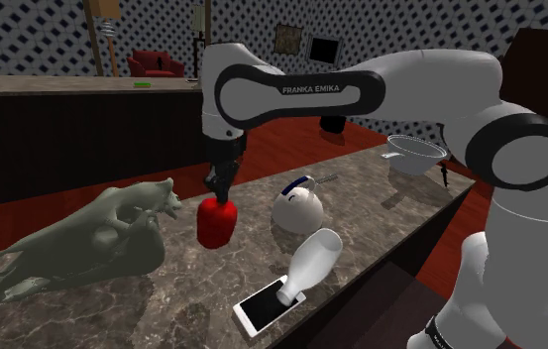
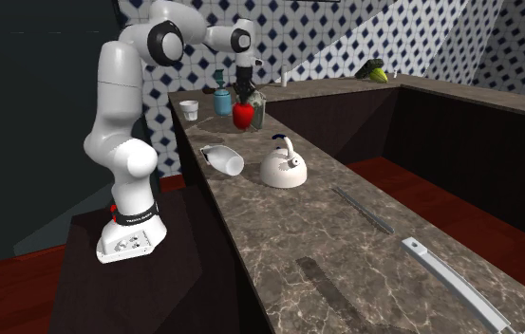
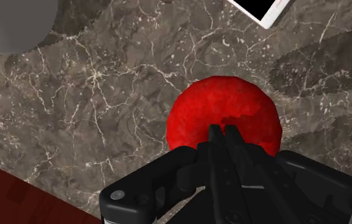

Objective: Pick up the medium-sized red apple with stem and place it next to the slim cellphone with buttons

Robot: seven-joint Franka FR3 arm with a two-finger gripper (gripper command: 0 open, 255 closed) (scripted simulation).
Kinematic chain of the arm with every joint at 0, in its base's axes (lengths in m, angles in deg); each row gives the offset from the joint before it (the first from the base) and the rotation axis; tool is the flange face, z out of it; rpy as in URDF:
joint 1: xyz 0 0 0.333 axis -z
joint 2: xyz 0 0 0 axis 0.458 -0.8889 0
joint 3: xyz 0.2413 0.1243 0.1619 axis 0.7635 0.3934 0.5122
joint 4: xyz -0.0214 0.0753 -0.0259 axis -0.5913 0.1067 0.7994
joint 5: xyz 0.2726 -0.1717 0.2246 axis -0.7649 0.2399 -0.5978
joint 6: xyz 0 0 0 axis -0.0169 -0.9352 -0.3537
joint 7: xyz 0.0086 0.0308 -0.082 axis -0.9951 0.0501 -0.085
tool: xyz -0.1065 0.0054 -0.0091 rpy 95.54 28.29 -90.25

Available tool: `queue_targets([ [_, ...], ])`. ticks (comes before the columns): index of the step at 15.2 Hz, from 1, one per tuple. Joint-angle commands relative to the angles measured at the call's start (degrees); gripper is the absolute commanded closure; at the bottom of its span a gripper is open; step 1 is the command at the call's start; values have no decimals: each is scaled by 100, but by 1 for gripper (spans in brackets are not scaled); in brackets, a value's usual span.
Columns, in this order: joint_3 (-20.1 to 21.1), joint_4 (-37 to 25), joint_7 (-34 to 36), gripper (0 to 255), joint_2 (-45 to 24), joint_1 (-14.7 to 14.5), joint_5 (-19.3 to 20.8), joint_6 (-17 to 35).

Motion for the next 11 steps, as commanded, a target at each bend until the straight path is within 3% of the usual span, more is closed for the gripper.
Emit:
queue_targets([
  [1,57,-393,170,255,-331,-103,7,-49],
  [5,158,-1742,528,255,-1300,-346,40,-411],
  [11,154,-1232,504,255,-1270,-350,34,68],
])
